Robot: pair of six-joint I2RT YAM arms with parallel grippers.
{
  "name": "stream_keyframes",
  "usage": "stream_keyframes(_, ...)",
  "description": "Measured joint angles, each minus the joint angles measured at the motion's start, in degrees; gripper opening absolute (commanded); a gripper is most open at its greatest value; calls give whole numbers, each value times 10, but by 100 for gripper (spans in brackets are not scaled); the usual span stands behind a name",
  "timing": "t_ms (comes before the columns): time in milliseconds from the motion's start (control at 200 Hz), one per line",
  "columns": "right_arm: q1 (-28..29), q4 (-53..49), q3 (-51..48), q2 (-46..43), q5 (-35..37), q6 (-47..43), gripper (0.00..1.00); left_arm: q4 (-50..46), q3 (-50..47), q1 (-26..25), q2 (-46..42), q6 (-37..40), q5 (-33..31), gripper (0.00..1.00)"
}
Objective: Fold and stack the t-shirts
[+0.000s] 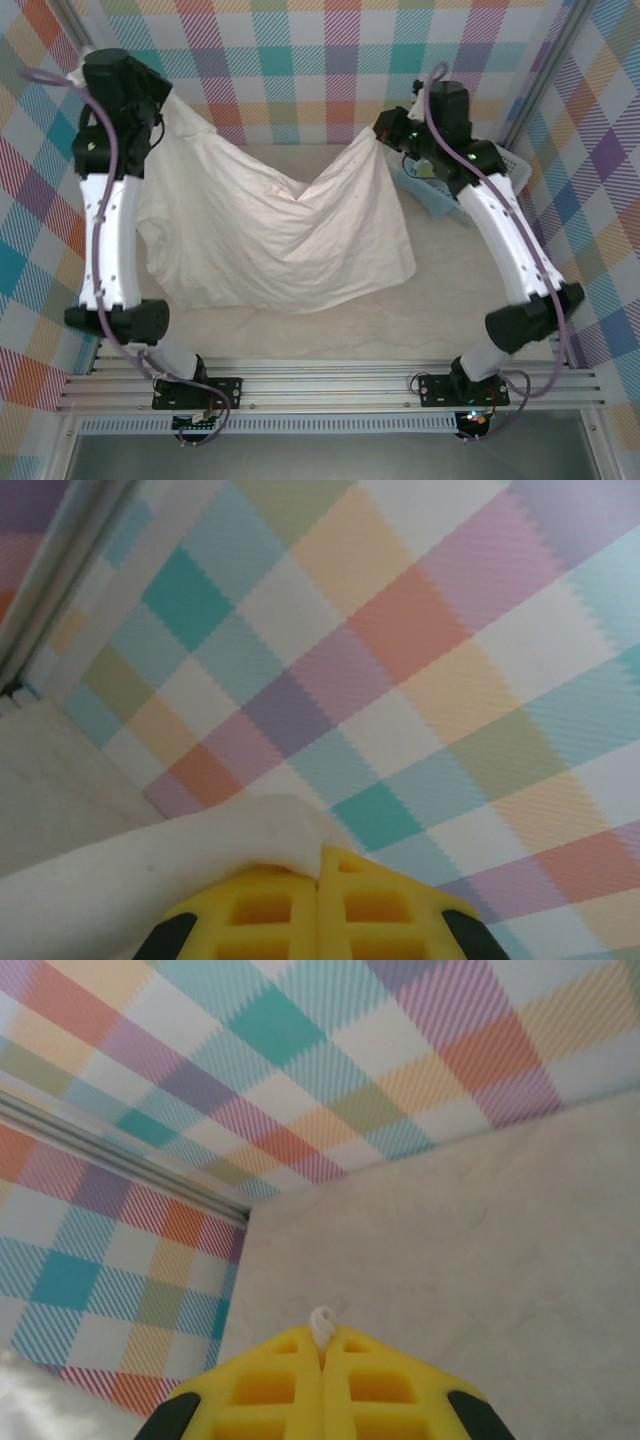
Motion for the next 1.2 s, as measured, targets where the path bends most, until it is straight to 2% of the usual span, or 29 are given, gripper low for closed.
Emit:
stream_keyframes(135,-12,6,50,99,-39,12,0,-4,46,30,95,1,75,0)
stream_keyframes(325,-24,-2,188,173,-56,11,0,-2,202,75,170,-14,164,0)
stream_keyframes(475,-42,2,270,172,-56,12,0,33,287,95,153,-41,209,0)
stream_keyframes(675,-74,6,269,146,-58,12,0,23,267,95,57,-48,229,0)
stream_keyframes(775,-79,15,186,105,-63,12,0,9,133,95,-52,-43,223,0)
stream_keyframes(930,-72,52,-74,-5,-64,12,0,9,-264,92,-290,-57,202,0)
stream_keyframes(1045,-67,63,-267,-60,-51,12,3,-17,-529,82,-421,-81,202,0)
stream_keyframes(1090,-65,65,-334,-69,-48,12,9,-28,-615,76,-460,-89,204,5)
stream_keyframes(1125,-64,62,-379,-70,-45,14,21,-39,-681,71,-483,-98,210,9)
stream_keyframes(1140,-63,60,-394,-70,-44,15,23,-42,-708,70,-490,-102,212,11)
stream_keyframes(1200,-63,37,-437,-60,-45,14,30,-57,-800,64,-517,-115,225,32)
